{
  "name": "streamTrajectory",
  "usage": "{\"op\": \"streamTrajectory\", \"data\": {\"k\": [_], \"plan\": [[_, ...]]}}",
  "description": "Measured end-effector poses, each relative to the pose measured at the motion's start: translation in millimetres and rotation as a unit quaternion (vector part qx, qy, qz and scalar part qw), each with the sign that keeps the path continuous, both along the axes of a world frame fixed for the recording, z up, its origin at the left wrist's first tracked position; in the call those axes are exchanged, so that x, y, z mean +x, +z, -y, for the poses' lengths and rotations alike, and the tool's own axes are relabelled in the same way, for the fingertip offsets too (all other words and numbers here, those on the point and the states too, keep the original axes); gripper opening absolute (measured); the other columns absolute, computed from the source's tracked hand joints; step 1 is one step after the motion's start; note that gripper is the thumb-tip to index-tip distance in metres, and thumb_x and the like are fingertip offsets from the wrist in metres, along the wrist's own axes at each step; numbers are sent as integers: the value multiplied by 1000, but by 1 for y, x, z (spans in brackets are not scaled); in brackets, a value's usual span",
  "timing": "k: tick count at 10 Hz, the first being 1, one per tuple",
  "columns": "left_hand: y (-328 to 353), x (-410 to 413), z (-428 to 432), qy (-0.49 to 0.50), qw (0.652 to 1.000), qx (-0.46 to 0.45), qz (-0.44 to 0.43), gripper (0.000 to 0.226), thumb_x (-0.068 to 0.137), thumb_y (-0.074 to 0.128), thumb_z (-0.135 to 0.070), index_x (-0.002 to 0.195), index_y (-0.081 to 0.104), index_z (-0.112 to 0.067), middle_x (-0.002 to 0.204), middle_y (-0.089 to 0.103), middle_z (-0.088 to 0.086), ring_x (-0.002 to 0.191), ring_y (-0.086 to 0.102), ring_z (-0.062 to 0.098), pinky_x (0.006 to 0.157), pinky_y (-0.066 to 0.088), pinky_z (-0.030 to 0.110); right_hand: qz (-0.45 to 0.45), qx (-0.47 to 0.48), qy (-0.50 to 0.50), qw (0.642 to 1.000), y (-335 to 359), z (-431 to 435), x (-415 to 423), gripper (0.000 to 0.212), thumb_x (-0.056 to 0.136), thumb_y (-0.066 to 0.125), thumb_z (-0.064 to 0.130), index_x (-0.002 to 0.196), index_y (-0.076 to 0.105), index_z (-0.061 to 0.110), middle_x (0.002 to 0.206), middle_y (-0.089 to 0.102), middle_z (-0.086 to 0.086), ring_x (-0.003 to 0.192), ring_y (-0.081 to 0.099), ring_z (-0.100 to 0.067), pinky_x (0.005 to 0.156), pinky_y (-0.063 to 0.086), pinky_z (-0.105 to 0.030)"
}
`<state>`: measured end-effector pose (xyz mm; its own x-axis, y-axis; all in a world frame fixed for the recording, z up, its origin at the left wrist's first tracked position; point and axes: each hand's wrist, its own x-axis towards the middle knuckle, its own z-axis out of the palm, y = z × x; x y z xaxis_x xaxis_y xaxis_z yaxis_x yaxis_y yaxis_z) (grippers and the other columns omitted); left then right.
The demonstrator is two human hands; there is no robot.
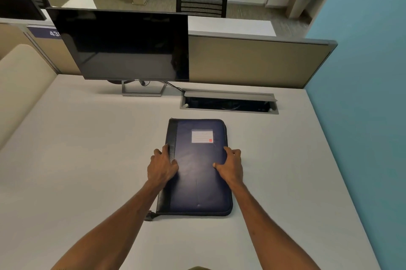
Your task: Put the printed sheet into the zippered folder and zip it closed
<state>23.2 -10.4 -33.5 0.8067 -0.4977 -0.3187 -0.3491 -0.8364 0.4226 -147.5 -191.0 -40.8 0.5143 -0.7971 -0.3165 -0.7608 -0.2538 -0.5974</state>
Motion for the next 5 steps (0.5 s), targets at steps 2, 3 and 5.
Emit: {"op": "streamTrajectory", "data": {"k": [2,3,5], "plan": [[2,-1,3,-35,999,38,18,67,99,61,-36,157,35,-16,153,41,18,133,51,41,97,55,54,-73,-80,67,992,3,-1,-1,73,93,76,42,153,42,20,151,40,-8,133,53,-29,104,53,-44],[-2,-1,3,-103,983,52,143,69,101,57,-40,160,35,-13,175,15,16,156,28,41,115,44,57,-128,-193,151,961,1,-2,1,78,97,67,47,162,31,22,167,29,-10,150,36,-30,120,35,-50],[15,-10,25,-205,935,28,288,81,109,32,-55,171,-4,-18,177,-19,8,165,-12,29,133,11,53,-68,-307,177,933,13,3,10,72,109,40,52,169,16,19,175,19,-11,161,23,-30,129,15,-58]]}}
